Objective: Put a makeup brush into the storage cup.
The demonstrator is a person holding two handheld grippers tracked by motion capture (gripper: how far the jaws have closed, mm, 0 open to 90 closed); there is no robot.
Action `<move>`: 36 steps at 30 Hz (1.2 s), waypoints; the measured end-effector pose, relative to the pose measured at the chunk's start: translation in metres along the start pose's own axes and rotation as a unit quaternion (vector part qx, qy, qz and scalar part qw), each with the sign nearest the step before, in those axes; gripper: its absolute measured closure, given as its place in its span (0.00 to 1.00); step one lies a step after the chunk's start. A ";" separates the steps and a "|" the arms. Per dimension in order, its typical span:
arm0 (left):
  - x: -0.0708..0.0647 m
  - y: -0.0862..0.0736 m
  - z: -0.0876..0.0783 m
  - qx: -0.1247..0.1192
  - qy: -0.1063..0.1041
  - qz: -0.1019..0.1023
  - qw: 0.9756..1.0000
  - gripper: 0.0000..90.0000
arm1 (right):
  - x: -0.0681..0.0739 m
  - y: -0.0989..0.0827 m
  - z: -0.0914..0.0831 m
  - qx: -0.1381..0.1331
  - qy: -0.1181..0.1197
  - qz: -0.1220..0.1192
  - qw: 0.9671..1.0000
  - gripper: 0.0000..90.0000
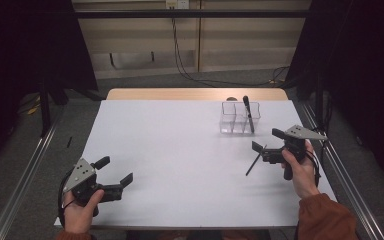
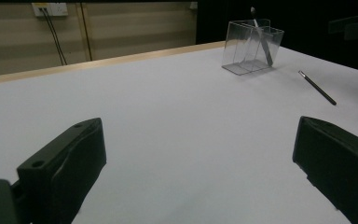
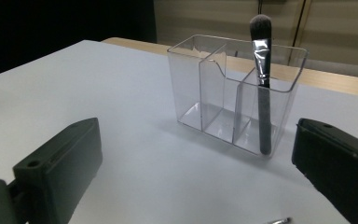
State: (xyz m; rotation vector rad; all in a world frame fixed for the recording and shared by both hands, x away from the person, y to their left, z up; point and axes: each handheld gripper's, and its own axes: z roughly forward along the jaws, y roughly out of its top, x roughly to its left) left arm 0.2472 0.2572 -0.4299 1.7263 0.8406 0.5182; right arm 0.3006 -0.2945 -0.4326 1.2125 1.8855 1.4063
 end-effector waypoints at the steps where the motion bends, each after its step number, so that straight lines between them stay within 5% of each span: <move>1: 0.000 0.000 0.000 0.000 0.000 0.000 1.000 0.03 | 0.001 -0.002 -0.003 0.001 0.001 0.000 1.000 0.01; 36: -0.003 -0.001 -0.005 -0.005 0.003 -0.003 1.000 0.03 | 0.021 -0.049 -0.073 -0.014 -0.030 -0.014 0.999 0.01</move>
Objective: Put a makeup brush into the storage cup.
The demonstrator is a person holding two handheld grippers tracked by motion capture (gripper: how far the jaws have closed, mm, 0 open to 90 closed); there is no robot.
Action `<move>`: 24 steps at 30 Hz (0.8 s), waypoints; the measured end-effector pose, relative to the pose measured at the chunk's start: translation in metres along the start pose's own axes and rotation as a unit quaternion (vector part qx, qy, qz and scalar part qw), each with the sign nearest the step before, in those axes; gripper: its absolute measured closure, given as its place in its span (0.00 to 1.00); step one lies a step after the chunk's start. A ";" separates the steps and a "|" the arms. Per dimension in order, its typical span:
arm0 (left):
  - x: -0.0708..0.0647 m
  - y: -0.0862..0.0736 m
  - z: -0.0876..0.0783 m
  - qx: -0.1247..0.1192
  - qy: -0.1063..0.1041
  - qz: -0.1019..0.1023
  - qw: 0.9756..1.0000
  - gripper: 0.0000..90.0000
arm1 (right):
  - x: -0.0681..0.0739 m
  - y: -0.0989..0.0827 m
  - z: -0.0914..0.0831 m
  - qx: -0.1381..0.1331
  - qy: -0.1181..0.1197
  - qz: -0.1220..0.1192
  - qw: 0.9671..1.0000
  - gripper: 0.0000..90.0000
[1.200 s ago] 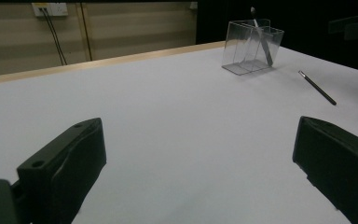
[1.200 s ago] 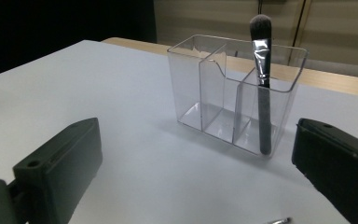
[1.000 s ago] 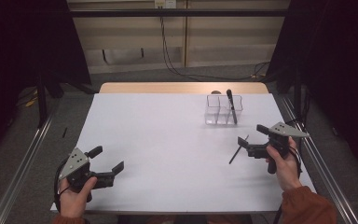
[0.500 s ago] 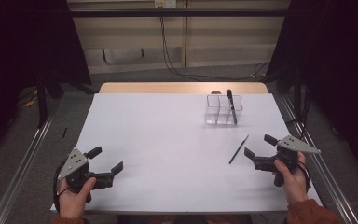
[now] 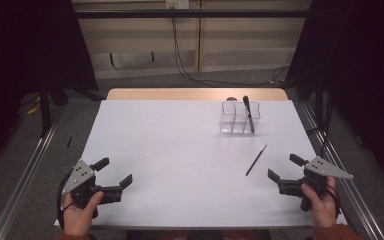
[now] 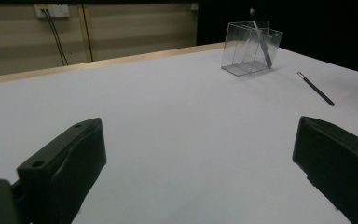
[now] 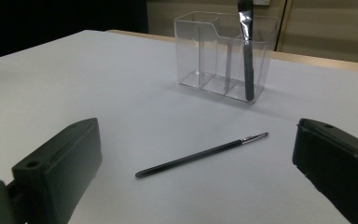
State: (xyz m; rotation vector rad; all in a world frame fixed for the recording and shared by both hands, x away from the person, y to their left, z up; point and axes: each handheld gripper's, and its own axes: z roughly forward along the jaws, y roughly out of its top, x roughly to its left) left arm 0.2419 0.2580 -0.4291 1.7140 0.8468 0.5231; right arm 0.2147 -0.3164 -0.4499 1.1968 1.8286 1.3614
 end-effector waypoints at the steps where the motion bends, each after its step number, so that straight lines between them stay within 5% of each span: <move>1: 0.000 0.000 0.000 0.000 0.001 -0.001 1.000 0.03 | 0.000 -0.001 -0.001 0.001 0.000 -0.001 1.000 0.01; 24: 0.002 -0.002 0.001 0.005 0.000 -0.001 1.000 0.03 | 0.000 0.005 0.007 0.004 0.005 0.004 1.000 0.01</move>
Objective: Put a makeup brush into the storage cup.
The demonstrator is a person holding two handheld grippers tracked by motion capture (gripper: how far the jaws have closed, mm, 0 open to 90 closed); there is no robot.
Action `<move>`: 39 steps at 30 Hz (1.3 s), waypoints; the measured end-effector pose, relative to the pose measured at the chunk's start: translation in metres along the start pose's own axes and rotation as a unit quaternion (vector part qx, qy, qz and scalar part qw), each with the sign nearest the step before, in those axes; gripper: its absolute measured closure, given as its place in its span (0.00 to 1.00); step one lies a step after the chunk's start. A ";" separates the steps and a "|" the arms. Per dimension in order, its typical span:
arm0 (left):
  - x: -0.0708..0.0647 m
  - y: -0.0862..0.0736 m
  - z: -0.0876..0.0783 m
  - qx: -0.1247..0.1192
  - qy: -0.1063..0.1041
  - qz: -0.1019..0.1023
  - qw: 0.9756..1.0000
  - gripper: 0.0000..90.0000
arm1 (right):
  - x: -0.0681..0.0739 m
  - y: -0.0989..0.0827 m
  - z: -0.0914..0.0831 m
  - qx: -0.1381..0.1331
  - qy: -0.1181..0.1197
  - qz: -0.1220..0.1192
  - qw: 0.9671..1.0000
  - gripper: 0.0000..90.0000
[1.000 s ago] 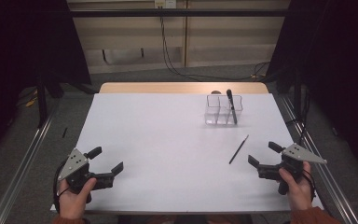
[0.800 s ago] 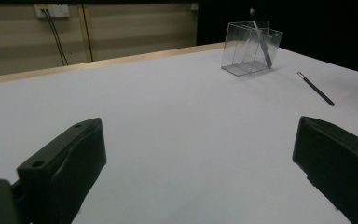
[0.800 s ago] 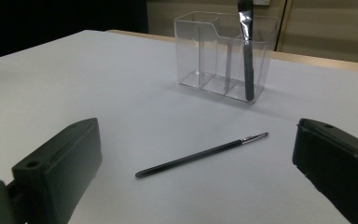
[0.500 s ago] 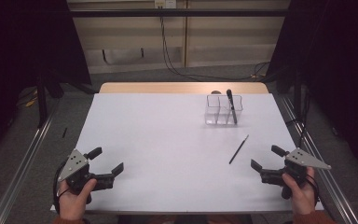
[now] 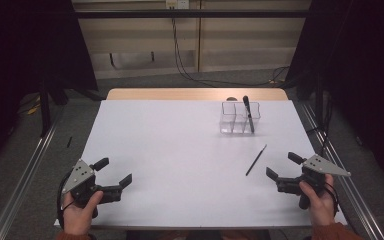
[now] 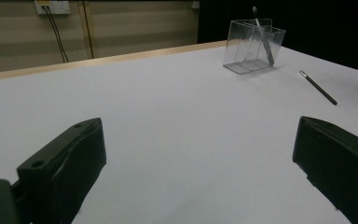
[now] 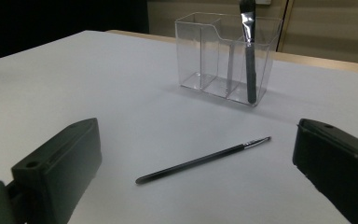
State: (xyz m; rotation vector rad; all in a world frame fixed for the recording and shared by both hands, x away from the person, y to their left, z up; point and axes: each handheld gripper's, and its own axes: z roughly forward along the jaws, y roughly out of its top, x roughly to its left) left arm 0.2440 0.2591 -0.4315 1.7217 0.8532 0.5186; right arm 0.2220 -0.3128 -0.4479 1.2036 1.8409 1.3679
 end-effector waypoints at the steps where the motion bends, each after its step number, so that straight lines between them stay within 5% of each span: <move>1: -0.001 0.000 0.000 -0.003 0.001 -0.005 1.000 0.03 | 0.000 0.000 0.001 0.002 -0.001 -0.001 1.000 0.01; 14: -0.001 0.000 -0.002 -0.001 0.006 0.000 1.000 0.03 | -0.012 0.019 0.026 0.019 -0.005 -0.009 1.000 0.01; 24: 0.000 0.000 -0.002 -0.001 0.005 -0.002 1.000 0.03 | -0.014 0.032 0.049 0.005 -0.006 -0.009 1.000 0.01; 39: -0.001 0.001 -0.001 0.001 0.003 0.001 1.000 0.03 | -0.017 0.045 0.070 0.031 -0.006 -0.016 0.999 0.02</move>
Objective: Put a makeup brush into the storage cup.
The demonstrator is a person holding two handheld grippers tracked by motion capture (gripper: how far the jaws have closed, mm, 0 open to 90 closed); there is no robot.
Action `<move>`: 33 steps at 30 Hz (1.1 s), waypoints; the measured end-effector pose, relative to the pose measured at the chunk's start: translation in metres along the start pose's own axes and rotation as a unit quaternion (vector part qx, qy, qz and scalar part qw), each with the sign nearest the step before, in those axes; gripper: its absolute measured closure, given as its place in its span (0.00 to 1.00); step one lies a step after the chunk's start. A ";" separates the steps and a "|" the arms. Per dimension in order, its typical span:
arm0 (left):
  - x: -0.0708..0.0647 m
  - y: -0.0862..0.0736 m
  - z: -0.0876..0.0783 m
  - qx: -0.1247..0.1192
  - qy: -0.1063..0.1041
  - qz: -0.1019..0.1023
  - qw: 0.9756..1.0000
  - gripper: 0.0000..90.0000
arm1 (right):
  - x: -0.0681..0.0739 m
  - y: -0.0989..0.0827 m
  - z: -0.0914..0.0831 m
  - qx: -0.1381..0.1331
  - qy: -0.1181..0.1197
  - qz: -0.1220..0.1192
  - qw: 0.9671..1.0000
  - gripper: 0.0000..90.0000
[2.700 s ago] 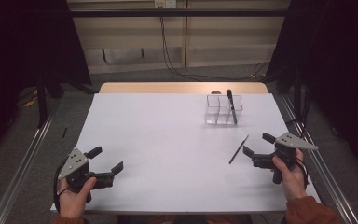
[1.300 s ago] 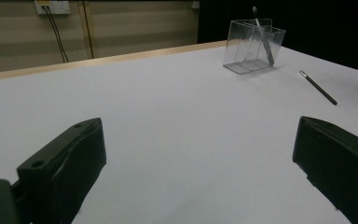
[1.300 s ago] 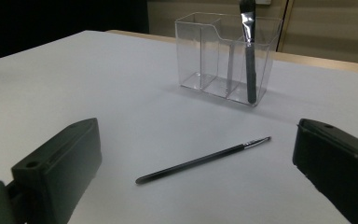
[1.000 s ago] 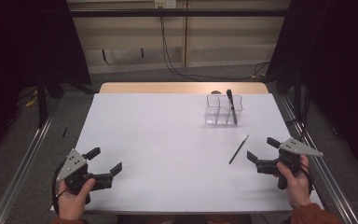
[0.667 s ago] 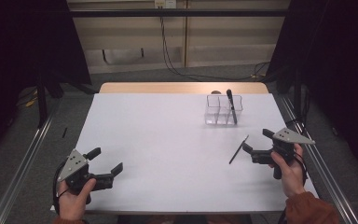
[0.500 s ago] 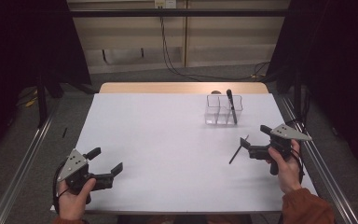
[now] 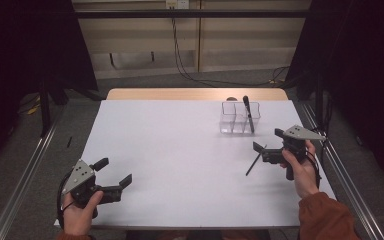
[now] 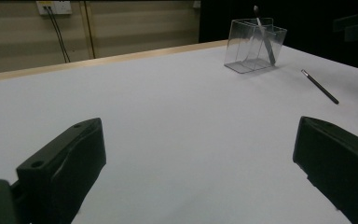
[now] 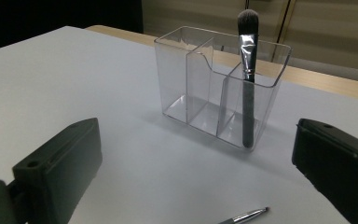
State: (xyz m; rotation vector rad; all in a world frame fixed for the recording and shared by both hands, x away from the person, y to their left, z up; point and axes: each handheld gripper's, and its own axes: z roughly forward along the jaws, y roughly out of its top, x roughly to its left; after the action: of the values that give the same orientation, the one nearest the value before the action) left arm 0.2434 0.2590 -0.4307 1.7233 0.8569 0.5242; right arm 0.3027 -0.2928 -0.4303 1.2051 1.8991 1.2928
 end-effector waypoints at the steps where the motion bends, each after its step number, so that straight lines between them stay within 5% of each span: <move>1: 0.000 0.000 0.000 0.000 0.000 0.000 1.000 0.03 | 0.000 0.001 0.001 0.008 0.000 0.002 1.000 0.02; 12: 0.000 0.000 0.000 0.000 0.000 -0.001 1.000 0.03 | -0.011 0.011 0.013 0.099 0.000 0.002 0.995 0.02; 19: 0.000 0.000 0.000 -0.001 0.000 0.000 1.000 0.03 | -0.017 0.018 0.022 0.162 -0.008 0.003 0.987 0.04; 25: 0.000 0.000 0.000 0.001 -0.001 0.000 1.000 0.03 | -0.019 0.021 0.025 0.187 -0.008 0.004 0.982 0.05; 33: 0.000 0.000 0.001 -0.001 -0.002 0.000 1.000 0.03 | -0.019 0.019 0.030 0.240 0.002 0.017 0.971 0.07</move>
State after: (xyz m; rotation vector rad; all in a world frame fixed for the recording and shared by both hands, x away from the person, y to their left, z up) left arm 0.2438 0.2580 -0.4311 1.7220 0.8534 0.5222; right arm 0.3426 -0.2939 -0.4251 1.4680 2.2817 0.8700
